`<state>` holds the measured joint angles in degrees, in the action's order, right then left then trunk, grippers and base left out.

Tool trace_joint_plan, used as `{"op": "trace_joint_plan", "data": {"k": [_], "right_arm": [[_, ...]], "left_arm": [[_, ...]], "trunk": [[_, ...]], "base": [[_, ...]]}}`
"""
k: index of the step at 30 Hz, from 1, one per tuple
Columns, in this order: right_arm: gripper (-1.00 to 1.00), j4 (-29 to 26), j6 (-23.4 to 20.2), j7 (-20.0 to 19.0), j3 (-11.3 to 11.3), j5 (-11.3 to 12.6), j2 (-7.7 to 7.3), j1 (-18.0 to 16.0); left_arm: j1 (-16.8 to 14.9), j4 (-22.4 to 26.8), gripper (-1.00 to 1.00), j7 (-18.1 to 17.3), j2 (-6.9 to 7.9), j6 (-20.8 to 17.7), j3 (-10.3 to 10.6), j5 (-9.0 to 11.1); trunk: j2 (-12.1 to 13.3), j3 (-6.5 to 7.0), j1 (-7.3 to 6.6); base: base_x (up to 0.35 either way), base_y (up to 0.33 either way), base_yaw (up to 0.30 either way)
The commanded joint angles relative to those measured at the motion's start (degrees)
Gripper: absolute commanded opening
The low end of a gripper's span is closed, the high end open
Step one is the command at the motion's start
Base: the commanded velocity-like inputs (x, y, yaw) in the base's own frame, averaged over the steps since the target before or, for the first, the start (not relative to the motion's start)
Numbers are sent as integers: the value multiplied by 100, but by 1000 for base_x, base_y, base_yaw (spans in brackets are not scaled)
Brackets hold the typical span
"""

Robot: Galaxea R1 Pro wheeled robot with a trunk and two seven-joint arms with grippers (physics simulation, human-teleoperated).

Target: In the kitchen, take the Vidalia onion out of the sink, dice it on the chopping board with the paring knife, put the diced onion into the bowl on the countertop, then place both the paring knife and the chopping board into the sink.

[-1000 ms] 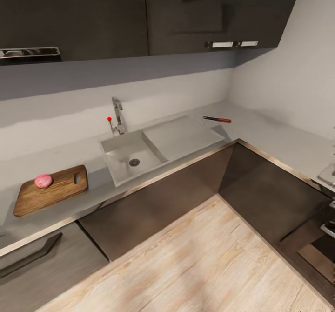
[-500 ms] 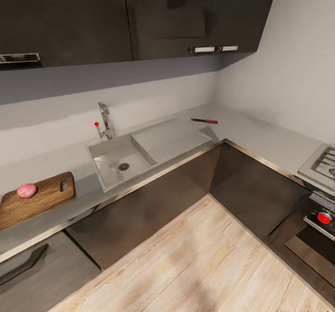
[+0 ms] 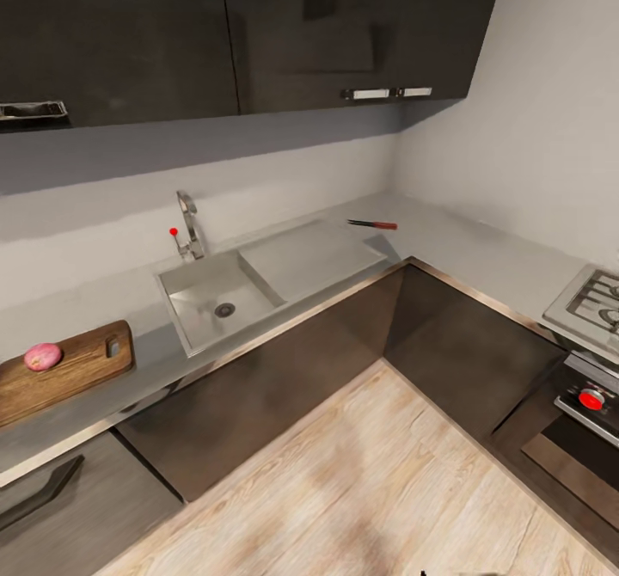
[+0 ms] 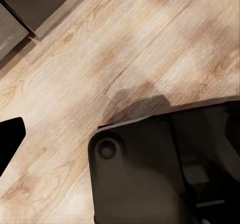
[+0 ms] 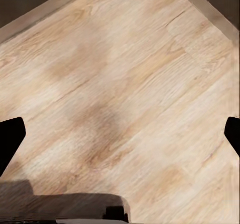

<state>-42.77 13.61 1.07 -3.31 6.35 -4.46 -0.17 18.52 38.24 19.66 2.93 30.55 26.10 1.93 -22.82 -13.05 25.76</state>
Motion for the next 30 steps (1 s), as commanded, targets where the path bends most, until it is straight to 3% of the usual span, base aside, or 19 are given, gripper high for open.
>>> {"op": "trace_joint_plan", "data": {"k": [1, 3, 5, 10, 11, 15, 18, 22, 27, 28, 30], "right_arm": [[100, -291, -300, 128, -29, 10, -8, -26], [100, -1195, -1211, 453, -29, -125, -10, -140], [100, -1859, -1804, 625, -29, -187, -11, -341], [100, -2509, -3007, 782, -29, -224, -17, -1180], [100, -2561, -3375, 842, -29, -228, -18, -1522], [100, -2624, -4166, 1009, -29, -279, -20, -2515], [100, -2545, -5088, 1090, -29, -362, -13, -3814], [100, -1964, -5650, 1104, -29, -384, -12, -5100], [100, 688, -5724, 1128, -35, -492, -42, -7572], [100, 1067, -5667, 1136, -36, -518, -73, -7948], [100, 1456, -5584, 1143, -37, -541, -129, -8389]], "left_arm": [[-1, 5, 100, 47, 5, 3, 36, 19], [-3, -4, 100, 46, 0, 3, 36, 18], [-5, -7, 100, 48, -2, 3, 36, 18], [-9, -28, 100, 53, -3, 5, 36, 18], [-9, -34, 100, 54, -3, 8, 36, 18], [-12, -42, 100, 55, -3, 11, 36, 21], [-14, -40, 100, 58, -3, 14, 36, 18], [-15, -30, 100, 63, 1, 17, 36, 18], [-36, -41, 100, 64, 5, 20, 36, 18], [-38, -43, 100, 64, 5, 21, 36, 18], [-39, -44, 100, 64, 5, 21, 36, 18]], "trunk": [[-10, -10, 3], [-10, -10, 3], [-10, -10, 3], [-10, -10, 3], [-10, -10, 3], [-10, -10, 3], [-10, -10, 3], [-10, -10, 3], [-10, -10, 3], [-10, -10, 3], [-10, -10, 3]], "base": [[0, 0, 0], [0, 0, 0], [0, 0, 0], [0, 0, 0], [0, 0, 0], [0, 0, 0], [0, 0, 0], [0, 0, 0], [0, 0, 0], [0, 0, 0], [0, 0, 0]]}}
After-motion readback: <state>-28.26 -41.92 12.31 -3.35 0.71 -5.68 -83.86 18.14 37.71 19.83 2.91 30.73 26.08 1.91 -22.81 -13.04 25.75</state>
